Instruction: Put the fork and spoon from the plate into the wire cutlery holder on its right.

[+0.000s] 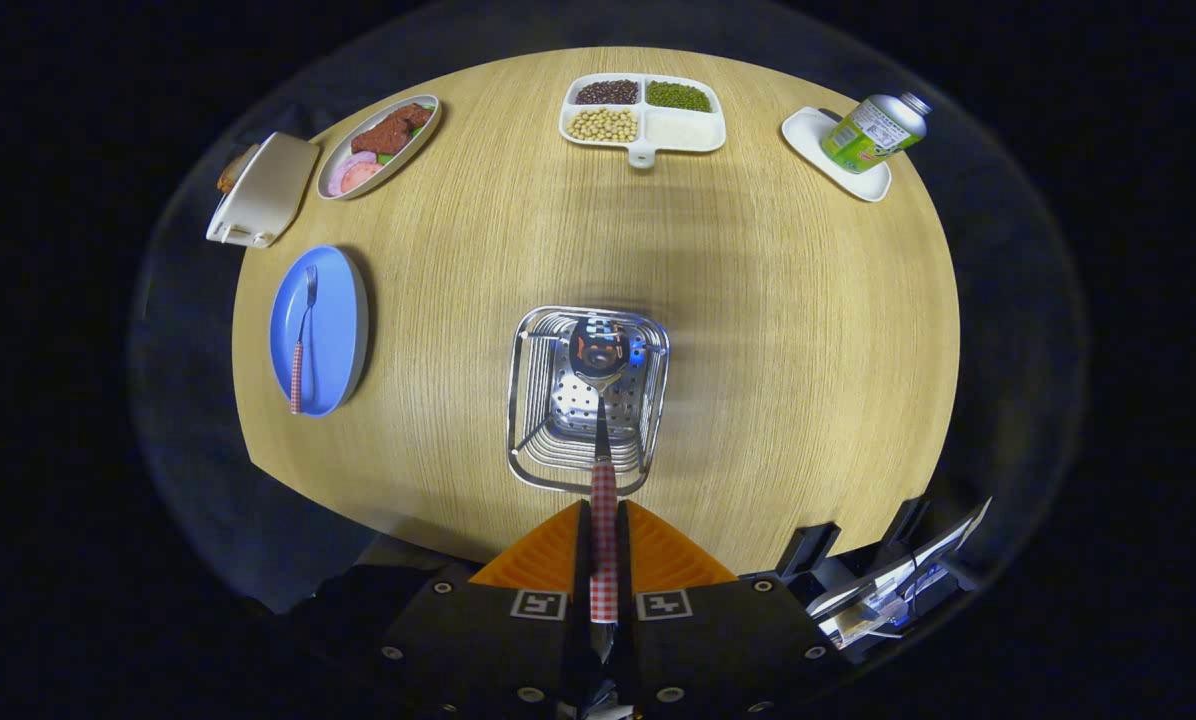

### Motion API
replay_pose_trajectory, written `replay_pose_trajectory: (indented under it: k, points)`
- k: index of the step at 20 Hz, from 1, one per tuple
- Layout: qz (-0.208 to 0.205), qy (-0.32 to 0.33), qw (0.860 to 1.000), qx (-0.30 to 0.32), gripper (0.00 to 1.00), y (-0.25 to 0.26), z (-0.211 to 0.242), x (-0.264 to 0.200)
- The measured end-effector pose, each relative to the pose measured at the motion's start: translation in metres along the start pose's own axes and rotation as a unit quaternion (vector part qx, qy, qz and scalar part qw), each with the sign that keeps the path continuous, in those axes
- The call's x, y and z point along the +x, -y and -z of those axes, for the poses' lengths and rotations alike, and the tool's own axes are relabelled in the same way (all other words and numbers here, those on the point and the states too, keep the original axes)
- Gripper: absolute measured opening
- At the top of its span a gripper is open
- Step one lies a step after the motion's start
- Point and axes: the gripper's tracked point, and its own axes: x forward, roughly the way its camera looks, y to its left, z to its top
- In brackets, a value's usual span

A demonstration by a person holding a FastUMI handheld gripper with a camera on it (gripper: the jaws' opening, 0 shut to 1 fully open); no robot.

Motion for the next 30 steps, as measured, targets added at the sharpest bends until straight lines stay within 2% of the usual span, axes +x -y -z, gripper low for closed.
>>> replay_pose_trajectory:
  k: [5, 11, 13, 16, 20, 22, 25, 28, 30]
  points:
    - [-0.004, -0.011, 1.0, -0.007, 0.11, 0.0, 0.018, -0.003]
    - [-0.01, -0.013, 0.999, 0.035, 0.11, 0.003, 0.01, 0.004]
    - [-0.005, -0.002, 0.999, 0.049, 0.12, 0.004, 0.001, 0.004]
    - [-0.018, 0.018, 0.998, 0.06, 0.14, -0.003, -0.01, 0.003]
    - [-0.01, 0.083, 0.993, 0.085, 0.13, 0.0, -0.033, -0.003]
    - [-0.006, 0.147, 0.985, 0.092, 0.12, 0.0, -0.055, -0.012]
    - [-0.001, 0.249, 0.963, 0.1, 0.14, -0.002, -0.084, -0.04]
    - [0.004, 0.348, 0.932, 0.099, 0.26, -0.005, -0.107, -0.077]
    - [0.011, 0.414, 0.904, 0.103, 0.35, -0.01, -0.121, -0.105]
